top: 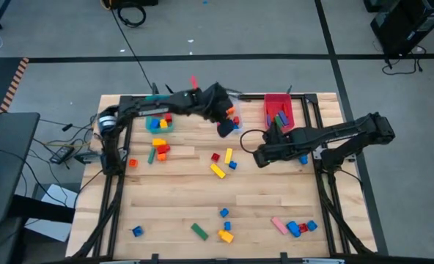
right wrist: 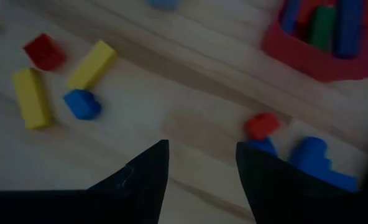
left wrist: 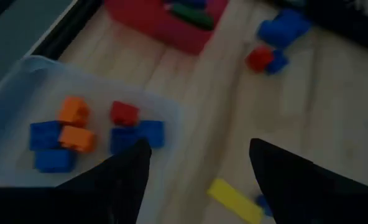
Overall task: Sort blocks by size
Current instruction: Put the red 4 stud game piece into the transparent bin, then put the yellow 1 stud game piece into the blue bin
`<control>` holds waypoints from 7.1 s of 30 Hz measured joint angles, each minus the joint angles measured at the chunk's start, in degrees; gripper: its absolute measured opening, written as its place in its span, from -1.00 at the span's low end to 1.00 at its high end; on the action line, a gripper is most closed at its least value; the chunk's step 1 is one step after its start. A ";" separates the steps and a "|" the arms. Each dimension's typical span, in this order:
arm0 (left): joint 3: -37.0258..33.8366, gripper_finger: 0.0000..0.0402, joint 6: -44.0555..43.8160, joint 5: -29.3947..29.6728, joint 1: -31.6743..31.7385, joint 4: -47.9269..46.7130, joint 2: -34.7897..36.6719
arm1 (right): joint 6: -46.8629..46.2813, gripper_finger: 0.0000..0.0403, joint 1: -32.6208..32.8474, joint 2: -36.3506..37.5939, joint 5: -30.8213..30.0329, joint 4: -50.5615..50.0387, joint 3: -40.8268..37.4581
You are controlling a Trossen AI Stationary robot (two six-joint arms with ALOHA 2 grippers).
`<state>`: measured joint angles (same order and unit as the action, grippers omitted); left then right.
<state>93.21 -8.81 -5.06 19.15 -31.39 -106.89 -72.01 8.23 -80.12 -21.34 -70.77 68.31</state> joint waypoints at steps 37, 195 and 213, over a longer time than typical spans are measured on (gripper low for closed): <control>-29.96 0.40 -41.19 35.43 -37.33 12.25 25.86 | 22.47 0.37 -17.04 0.07 4.07 20.06 -26.65; -41.02 0.40 -45.86 18.16 1.02 -30.26 37.07 | 16.68 0.12 1.03 8.66 2.91 17.61 -9.00; -41.02 0.40 -55.97 15.64 5.64 -29.30 23.17 | 18.59 0.12 1.03 8.66 2.78 18.65 -8.98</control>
<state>52.18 -64.77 10.58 24.79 -60.69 -83.72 -53.42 9.26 -71.46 -18.57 -52.12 59.33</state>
